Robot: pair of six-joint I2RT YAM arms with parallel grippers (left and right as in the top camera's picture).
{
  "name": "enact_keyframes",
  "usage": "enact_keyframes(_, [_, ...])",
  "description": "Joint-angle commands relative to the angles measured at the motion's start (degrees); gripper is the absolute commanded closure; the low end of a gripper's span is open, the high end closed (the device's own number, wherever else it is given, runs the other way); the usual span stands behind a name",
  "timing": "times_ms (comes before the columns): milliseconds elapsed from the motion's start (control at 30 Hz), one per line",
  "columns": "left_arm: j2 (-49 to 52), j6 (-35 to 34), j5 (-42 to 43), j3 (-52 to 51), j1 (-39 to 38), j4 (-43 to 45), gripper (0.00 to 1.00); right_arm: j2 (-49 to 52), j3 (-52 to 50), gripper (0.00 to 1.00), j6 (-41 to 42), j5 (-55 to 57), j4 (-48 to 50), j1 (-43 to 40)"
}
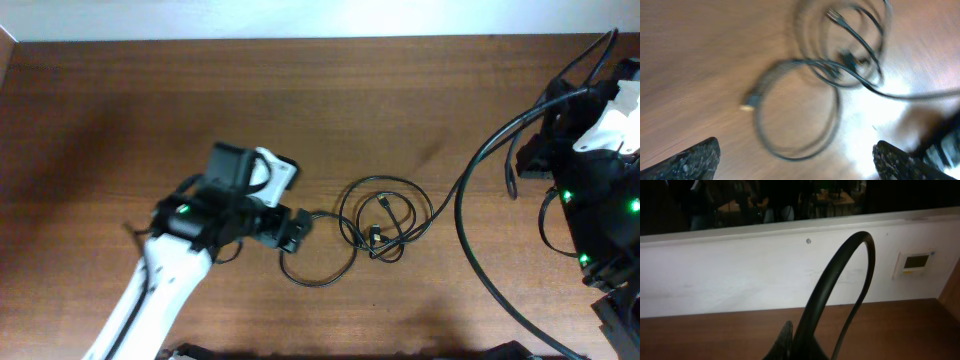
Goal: Untangle cables
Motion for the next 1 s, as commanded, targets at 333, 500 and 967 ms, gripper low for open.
enact_keyframes(333, [18.14,-4.66,12.2,0.74,-9.55,0.07,0.01,-0.22,0.63,0.96,0.61,0.74,-0.68,-0.31])
enact_keyframes(500, [18.14,-2.36,12.2,0.74,-13.68,1.62,0.01,-0.22,0.63,0.96,0.61,0.74,-0.7,-0.31])
enact_keyframes(967, [18.18,-48.7,3.15,0.74,-14.47,4.15,0.01,-0.22,0.63,0.96,0.61,0.74,-2.03,-0.31])
